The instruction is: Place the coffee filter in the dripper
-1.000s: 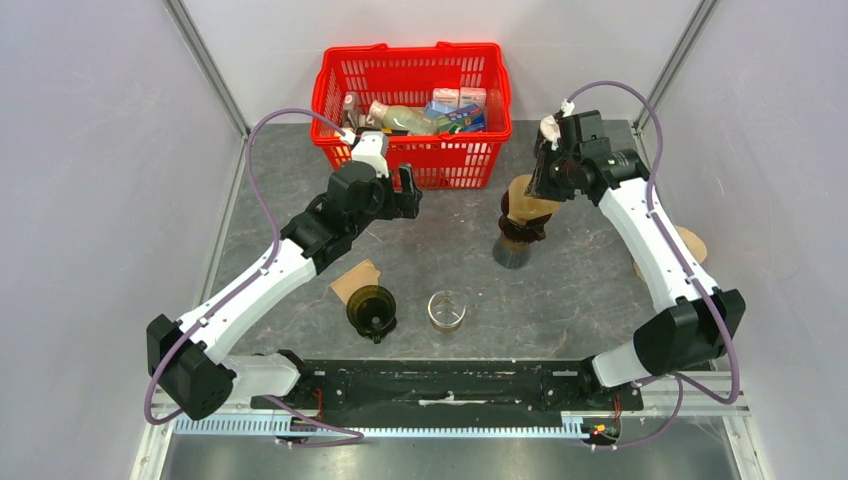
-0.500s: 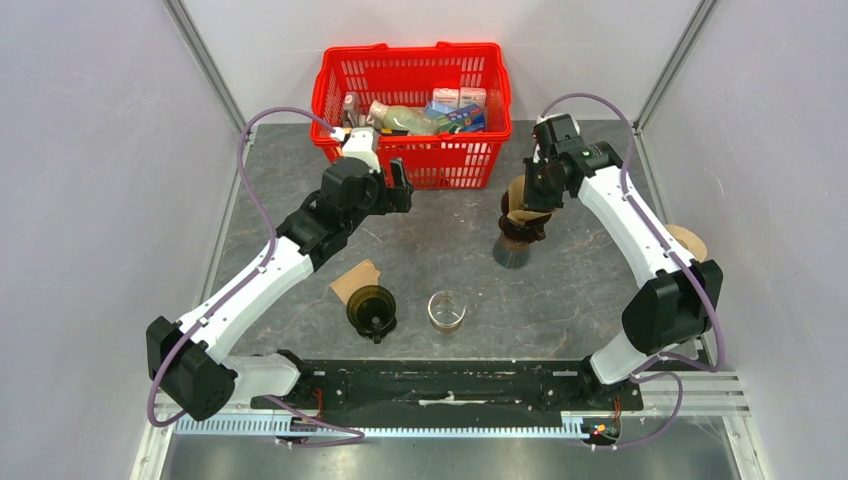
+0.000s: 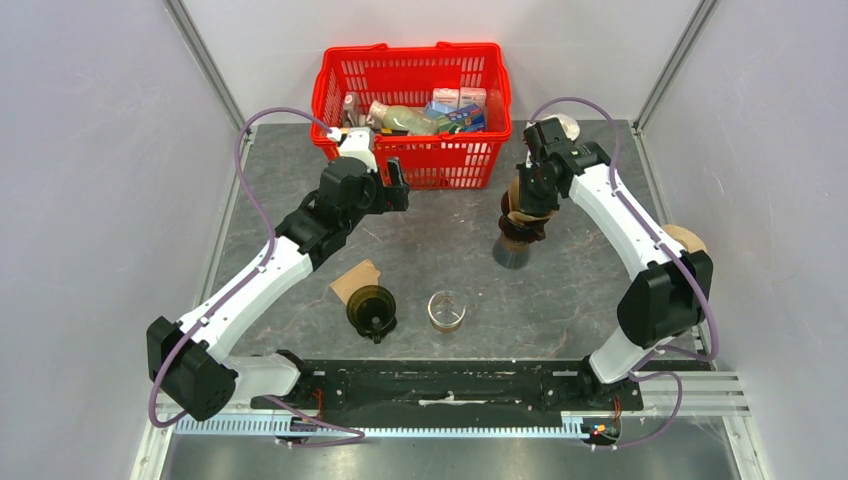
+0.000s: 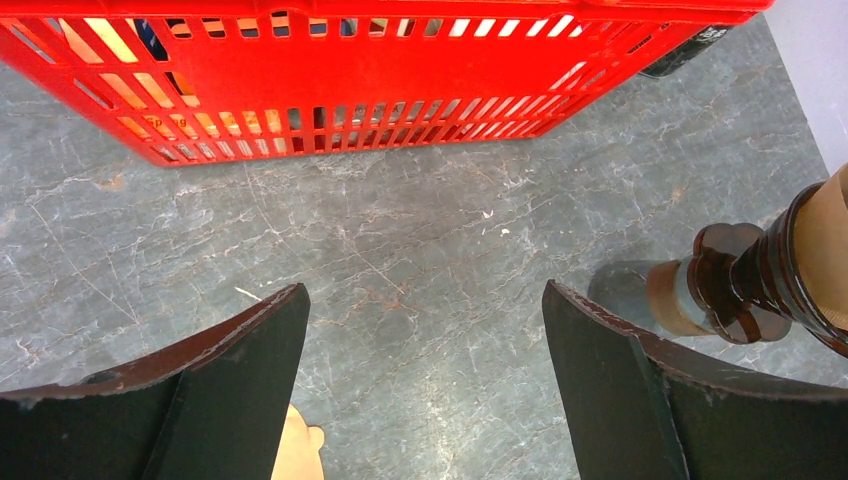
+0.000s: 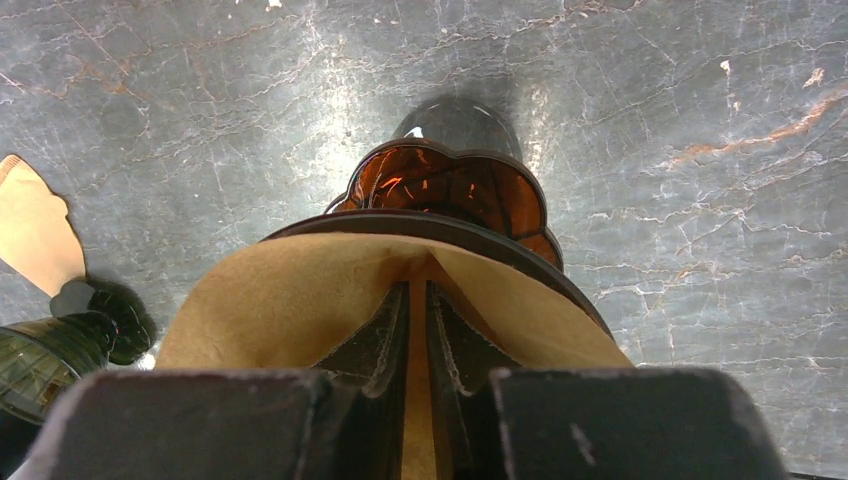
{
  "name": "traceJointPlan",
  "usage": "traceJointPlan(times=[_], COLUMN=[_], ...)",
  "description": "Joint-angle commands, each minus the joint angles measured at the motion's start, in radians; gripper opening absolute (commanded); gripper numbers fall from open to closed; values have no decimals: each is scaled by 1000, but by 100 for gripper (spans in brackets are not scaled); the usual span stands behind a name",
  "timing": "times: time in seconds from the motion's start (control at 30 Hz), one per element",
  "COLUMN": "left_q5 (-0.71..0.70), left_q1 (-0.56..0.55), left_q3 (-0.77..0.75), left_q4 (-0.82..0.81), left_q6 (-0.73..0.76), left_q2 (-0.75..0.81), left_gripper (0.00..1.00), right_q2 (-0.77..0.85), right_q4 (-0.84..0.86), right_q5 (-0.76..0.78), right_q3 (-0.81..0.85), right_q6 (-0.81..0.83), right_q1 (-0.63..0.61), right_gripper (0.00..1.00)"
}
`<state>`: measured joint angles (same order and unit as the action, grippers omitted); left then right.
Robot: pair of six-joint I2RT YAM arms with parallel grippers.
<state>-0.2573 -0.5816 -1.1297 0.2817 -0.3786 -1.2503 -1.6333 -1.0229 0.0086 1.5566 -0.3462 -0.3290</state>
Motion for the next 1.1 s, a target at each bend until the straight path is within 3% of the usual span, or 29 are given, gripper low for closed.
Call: traceJointPlan(times=[0.0,1.07], left_q5=[-13,-7], left_q1=[9,16], left_q3=[0,7], left_q4=[-34,-32], left_q6=[-26,-31], left_q2=[0,-1], left_gripper=[94,94], right_q2=[-9,-47], right_q4=[-14,12], right_q5=[22,6], right_q3=[39,-6], right_q6=[25,34], right_q1=[-5,-5], right_gripper=[19,21])
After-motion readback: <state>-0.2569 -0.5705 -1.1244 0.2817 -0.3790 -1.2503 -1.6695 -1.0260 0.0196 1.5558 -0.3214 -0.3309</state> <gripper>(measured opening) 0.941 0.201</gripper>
